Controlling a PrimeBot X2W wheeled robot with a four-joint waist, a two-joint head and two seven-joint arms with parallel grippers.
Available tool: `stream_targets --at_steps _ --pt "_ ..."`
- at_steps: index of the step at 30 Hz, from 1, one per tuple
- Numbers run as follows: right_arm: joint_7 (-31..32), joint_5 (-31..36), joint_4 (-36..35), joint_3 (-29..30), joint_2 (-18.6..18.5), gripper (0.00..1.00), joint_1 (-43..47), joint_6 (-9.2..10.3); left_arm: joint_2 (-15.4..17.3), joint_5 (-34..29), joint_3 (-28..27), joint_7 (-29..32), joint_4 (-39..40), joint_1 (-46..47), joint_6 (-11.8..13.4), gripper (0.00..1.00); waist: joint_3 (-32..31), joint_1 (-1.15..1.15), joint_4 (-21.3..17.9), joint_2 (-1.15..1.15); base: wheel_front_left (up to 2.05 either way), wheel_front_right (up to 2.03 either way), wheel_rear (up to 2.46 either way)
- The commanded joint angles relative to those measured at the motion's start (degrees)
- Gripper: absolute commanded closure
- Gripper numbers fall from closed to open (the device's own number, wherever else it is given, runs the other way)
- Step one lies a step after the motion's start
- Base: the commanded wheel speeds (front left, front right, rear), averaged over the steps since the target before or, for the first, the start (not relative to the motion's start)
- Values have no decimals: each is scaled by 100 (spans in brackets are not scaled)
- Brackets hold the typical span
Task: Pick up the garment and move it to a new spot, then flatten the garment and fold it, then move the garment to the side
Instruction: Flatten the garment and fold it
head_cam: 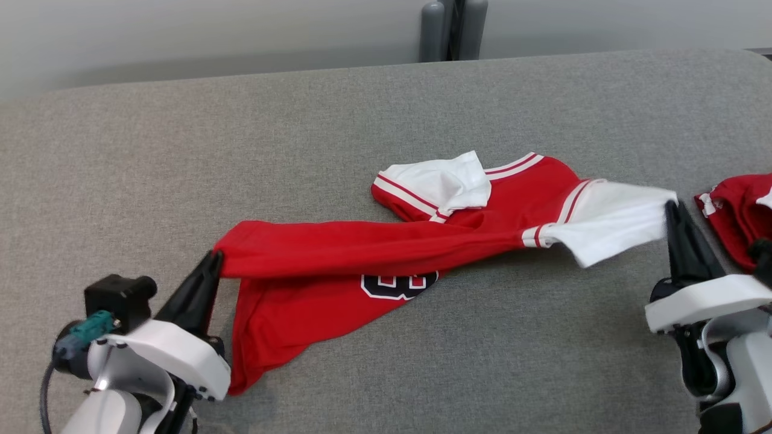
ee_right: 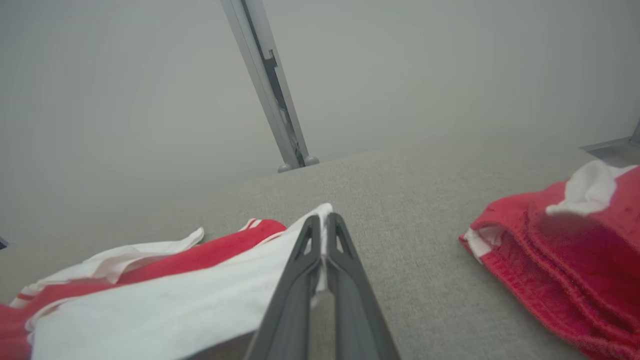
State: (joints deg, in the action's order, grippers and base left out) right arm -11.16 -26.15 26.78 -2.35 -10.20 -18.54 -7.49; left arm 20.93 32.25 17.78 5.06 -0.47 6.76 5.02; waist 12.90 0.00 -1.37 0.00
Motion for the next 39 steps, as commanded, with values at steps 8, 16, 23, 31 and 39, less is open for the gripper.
stream_targets --at_steps 8,16,23,31,39 --pt "-279 25 -2129 324 -213 100 -490 -1 212 -157 -438 -212 903 826 212 100 -166 0 -34 0 0 0 0" --pt "82 355 -3487 457 -349 100 -1313 -1 415 -467 -752 -236 1544 1788 421 100 -341 0 -25 0 0 0 0" --pt "479 459 -4217 489 -510 100 -2150 -1 565 -711 -864 -162 1862 2738 468 100 -465 0 38 0 0 0 0" --pt "775 388 -4246 444 -506 100 -2441 -1 637 -709 -811 -19 1730 3315 364 100 -454 0 69 0 0 0 0" --pt "889 19 -2939 -43 -633 100 -3205 -1 552 -451 -621 116 608 4229 -22 100 63 0 106 0 0 0 0"
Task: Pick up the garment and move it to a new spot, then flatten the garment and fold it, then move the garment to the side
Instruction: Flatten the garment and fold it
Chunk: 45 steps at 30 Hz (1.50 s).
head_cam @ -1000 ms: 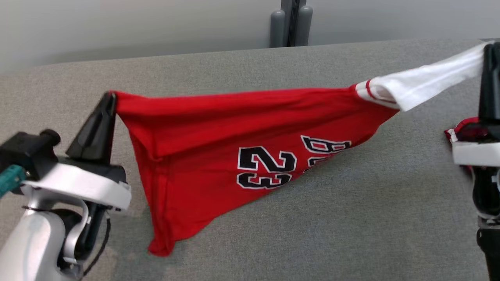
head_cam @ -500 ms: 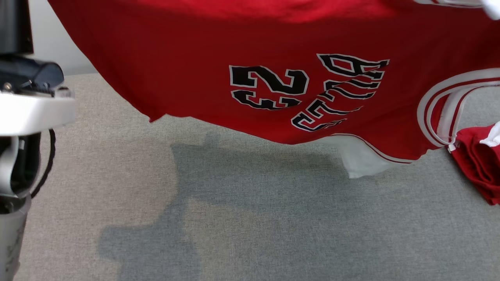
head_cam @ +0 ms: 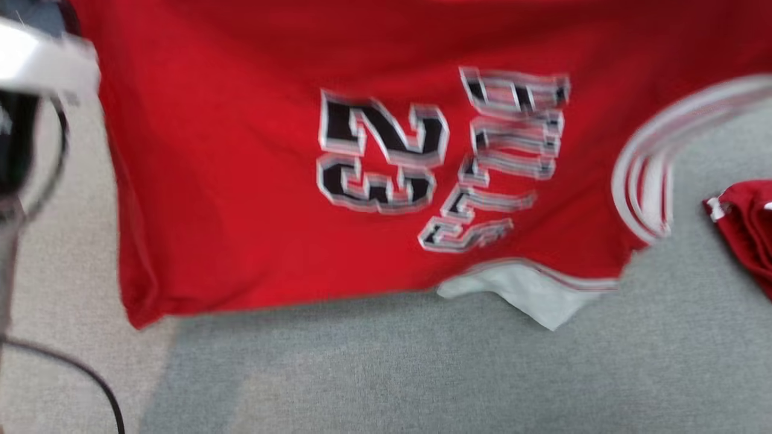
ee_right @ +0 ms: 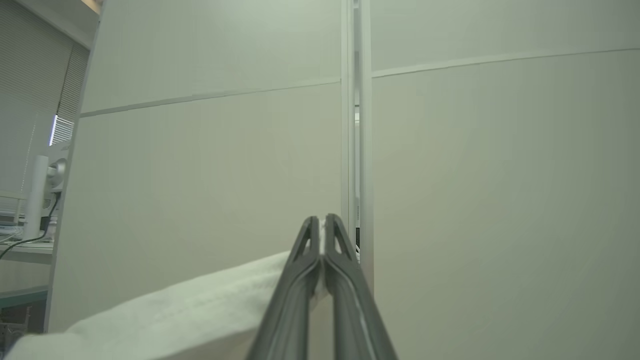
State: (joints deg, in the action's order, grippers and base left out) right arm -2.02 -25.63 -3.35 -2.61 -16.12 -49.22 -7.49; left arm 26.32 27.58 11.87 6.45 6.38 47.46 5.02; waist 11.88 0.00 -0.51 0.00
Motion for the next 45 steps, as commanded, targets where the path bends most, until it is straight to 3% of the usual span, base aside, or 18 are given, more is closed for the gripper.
stream_targets --at_steps 1,6,11,17,22,28,33,39,45 --pt "-72 -82 356 -89 -74 100 -332 -1 -32 50 -38 -65 -321 356 -70 100 265 0 26 0 0 0 0" --pt "-684 -178 1700 -628 -200 100 -1546 -1 -211 -21 65 -422 -1742 1492 -342 100 737 0 60 0 0 0 0" --pt "-1184 -255 3122 -991 -83 100 -2836 0 -395 -32 116 -843 -3300 2654 -642 100 1062 0 23 0 0 0 0" --pt "-1323 -317 4319 -890 219 100 -3696 1 -476 -114 79 -1400 -4596 3464 -704 100 1281 0 -49 0 0 0 0" --pt "-1326 -166 5199 -882 452 100 -4135 0 -726 -1 206 -1607 -5733 3881 -976 100 1571 0 -25 0 0 0 0" --pt "-1320 -580 5058 -1276 269 100 -3695 0 -989 204 305 -1827 -6316 3577 -1174 100 1811 0 97 0 0 0 0" --pt "-1320 -1180 4333 -1802 -238 100 -2609 1 -1109 354 250 -2107 -6106 2683 -1208 100 1816 0 165 0 0 0 0" --pt "-1320 -1782 3030 -1724 -710 100 -466 -1 -1098 284 60 -2149 -4905 657 -1064 100 1498 0 190 0 0 0 0" --pt "-1321 -2155 1968 -1306 -693 100 1828 0 -1012 515 -162 -2037 -3324 -1716 -696 100 1132 0 143 0 0 0 0"
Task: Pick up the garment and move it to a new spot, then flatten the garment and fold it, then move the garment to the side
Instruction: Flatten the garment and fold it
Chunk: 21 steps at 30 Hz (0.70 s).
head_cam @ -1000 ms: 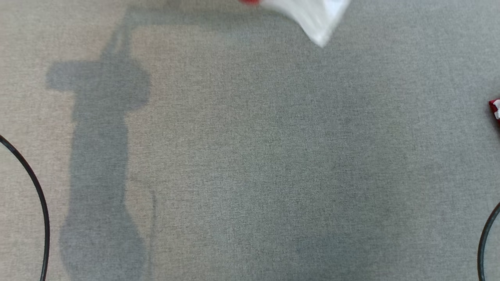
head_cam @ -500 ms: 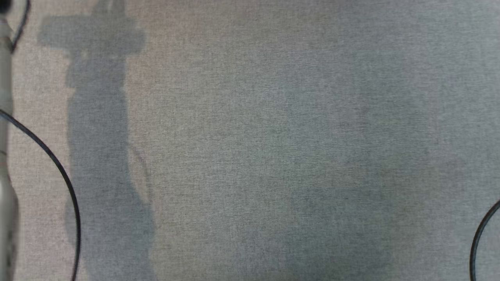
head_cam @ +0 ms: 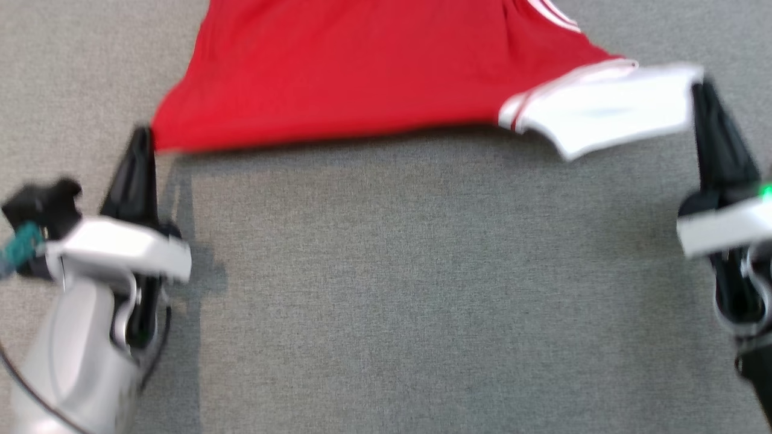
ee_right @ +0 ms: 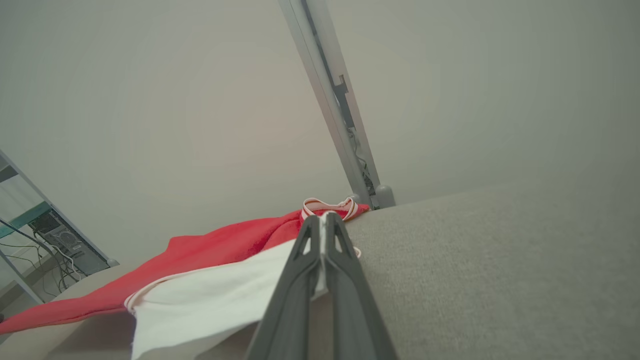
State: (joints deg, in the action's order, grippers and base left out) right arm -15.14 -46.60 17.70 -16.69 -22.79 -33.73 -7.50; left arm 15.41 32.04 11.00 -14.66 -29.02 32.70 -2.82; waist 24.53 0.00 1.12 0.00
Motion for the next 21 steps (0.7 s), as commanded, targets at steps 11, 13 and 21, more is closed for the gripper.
stream_targets --at_steps 11,13,21 --pt "932 52 -2015 992 389 100 3380 0 454 552 -415 1522 3247 -3235 1145 100 -862 0 -133 0 0 0 0" --pt "1310 140 -2418 1197 488 100 3850 0 532 640 -470 1825 3741 -3637 1331 100 -992 0 -152 0 0 0 0" --pt "2649 498 -3725 2035 1107 100 5240 0 776 816 -680 2586 5001 -4825 1888 100 -1360 0 -203 0 0 0 0"
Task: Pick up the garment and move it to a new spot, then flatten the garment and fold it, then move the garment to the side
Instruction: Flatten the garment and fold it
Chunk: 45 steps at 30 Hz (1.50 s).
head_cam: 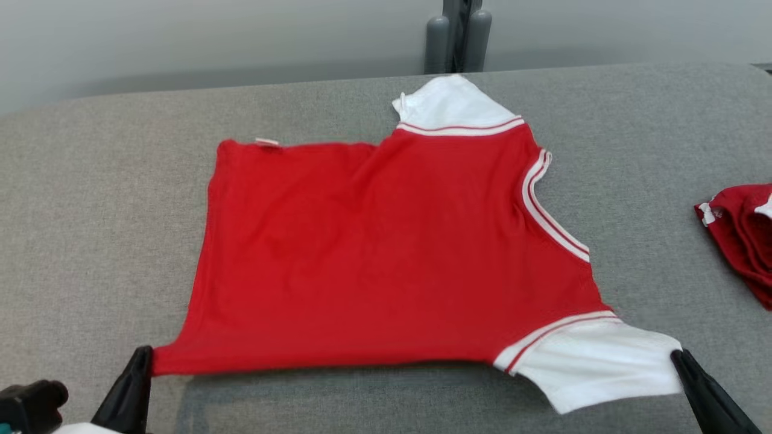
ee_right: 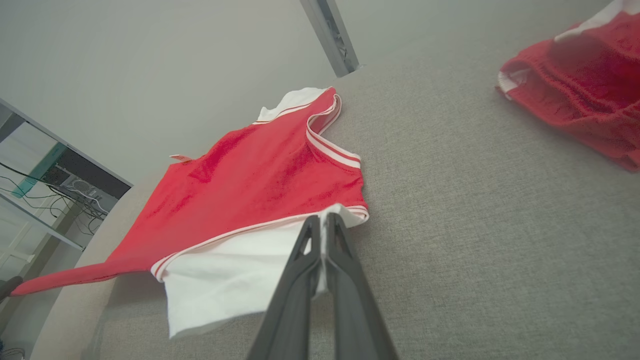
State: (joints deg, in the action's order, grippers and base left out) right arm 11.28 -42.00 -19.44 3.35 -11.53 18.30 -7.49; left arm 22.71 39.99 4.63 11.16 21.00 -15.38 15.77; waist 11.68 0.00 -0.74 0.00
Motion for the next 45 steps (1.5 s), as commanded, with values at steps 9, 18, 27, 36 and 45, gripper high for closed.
stream_targets --at_steps 9,18,27,36,45 --pt "1240 332 -972 732 707 100 782 -1 264 57 -153 519 785 -835 396 100 -245 0 16 0 0 0 0" --pt "1801 518 -899 781 823 100 254 -1 356 131 6 798 627 -503 290 100 -69 0 24 0 0 0 0" --pt "2080 530 -138 328 470 100 -1378 -1 407 272 169 977 -24 626 -32 100 606 0 30 0 0 0 0" --pt "1859 467 1074 -167 50 100 -2553 -1 227 334 429 909 -1020 1524 -329 100 1201 0 76 0 0 0 0" --pt "1091 38 1611 -504 -45 9 -2938 -1 11 422 441 617 -1502 1752 -471 20 1312 0 112 0 0 0 0"
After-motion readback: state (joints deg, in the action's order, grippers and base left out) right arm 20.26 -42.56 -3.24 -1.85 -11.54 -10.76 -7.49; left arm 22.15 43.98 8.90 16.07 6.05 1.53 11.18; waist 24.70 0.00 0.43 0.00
